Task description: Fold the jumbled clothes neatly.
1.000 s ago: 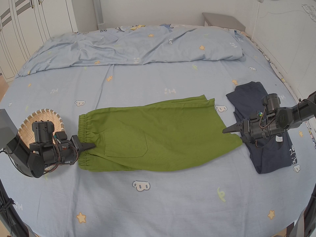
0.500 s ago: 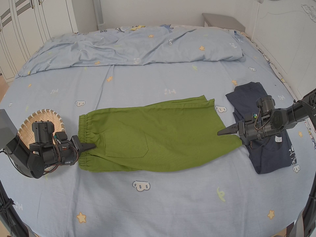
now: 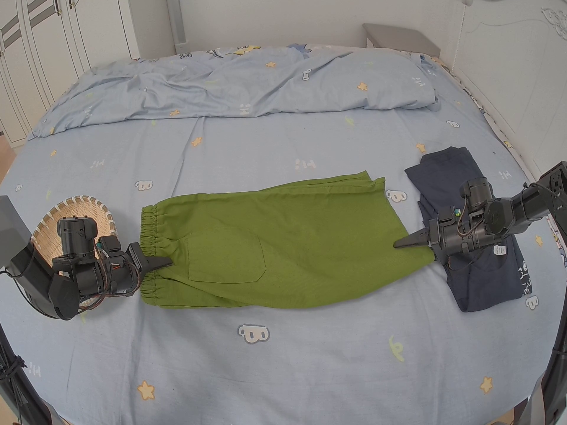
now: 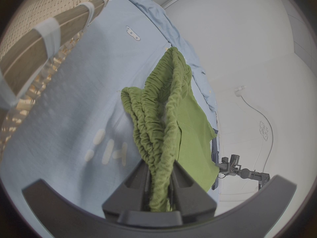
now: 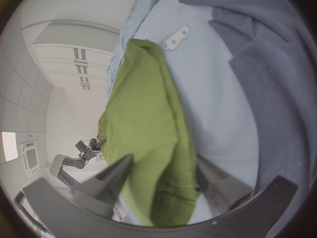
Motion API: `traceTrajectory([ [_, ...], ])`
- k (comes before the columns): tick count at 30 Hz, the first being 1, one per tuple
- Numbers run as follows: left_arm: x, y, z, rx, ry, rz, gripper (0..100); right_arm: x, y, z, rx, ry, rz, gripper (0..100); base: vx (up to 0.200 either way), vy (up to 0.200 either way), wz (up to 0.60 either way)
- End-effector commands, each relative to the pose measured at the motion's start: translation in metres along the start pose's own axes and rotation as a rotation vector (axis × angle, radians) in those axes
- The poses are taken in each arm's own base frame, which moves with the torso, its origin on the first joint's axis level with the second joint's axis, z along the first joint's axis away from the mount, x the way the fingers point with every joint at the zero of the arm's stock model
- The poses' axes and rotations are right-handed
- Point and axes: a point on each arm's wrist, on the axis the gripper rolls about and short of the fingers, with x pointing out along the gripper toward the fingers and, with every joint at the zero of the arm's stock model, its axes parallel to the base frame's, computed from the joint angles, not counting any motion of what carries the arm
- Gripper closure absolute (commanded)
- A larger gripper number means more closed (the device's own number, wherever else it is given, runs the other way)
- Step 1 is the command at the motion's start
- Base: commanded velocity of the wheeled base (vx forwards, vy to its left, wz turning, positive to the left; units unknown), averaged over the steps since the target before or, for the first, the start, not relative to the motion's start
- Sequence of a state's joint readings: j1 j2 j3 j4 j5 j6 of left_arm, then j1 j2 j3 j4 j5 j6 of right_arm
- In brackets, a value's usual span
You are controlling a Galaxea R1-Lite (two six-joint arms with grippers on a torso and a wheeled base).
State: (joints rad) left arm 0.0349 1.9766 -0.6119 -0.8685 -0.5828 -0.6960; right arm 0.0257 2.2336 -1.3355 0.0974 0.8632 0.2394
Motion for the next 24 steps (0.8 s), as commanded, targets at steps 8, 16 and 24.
traceTrajectory([
  [8,0.001,0.002,0.001,-0.006,0.004,0.005,100,0.0,-0.012,0.001,0.024,-0.001,-0.005,100,0.0,0.0,0.0],
  [16,-0.004,-0.001,0.006,-0.043,0.049,0.02,100,-0.025,0.018,-0.003,-0.009,-0.025,0.001,100,0.0,0.0,0.0],
  [24,-0.032,-0.014,0.012,-0.023,0.163,0.09,100,-0.056,0.05,-0.035,-0.011,0.019,-0.009,100,0.0,0.0,0.0],
])
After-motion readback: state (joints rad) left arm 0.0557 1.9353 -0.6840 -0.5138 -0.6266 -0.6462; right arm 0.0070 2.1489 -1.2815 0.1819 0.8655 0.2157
